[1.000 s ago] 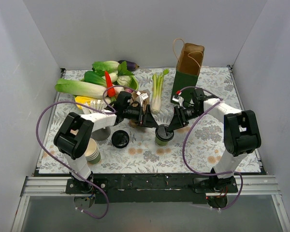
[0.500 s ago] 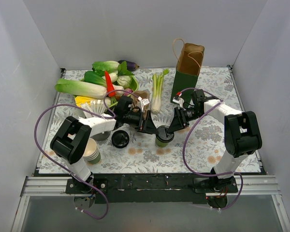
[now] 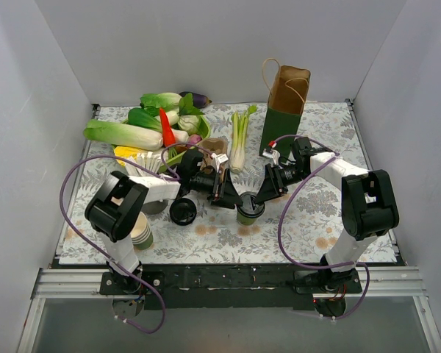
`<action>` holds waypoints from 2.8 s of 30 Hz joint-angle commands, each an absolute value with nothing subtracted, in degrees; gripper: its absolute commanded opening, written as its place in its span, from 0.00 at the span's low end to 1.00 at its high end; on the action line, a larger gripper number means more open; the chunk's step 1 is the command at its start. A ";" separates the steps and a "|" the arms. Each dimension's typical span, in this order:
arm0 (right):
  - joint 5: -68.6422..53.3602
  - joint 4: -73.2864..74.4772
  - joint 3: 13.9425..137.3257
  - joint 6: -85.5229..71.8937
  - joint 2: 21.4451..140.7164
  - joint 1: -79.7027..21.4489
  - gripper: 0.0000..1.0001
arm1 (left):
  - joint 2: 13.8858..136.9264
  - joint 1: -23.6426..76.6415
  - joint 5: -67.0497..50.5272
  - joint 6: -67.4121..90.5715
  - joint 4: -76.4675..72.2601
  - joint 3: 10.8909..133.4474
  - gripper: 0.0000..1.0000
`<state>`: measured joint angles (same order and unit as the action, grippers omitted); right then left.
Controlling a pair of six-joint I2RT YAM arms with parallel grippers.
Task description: Pack the takeout coffee
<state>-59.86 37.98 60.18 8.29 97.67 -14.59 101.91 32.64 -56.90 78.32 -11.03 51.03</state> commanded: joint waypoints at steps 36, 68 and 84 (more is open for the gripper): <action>-56.42 35.86 55.02 10.64 103.71 -14.33 0.53 | 112.94 30.67 -50.54 82.36 -19.16 45.97 0.69; -48.43 28.39 51.77 -1.04 106.96 -16.87 0.59 | 121.29 31.11 -43.51 76.38 -14.60 48.07 0.68; -54.93 36.29 59.06 14.13 98.09 -16.70 0.71 | 110.40 31.38 -53.43 75.50 -25.75 47.19 0.79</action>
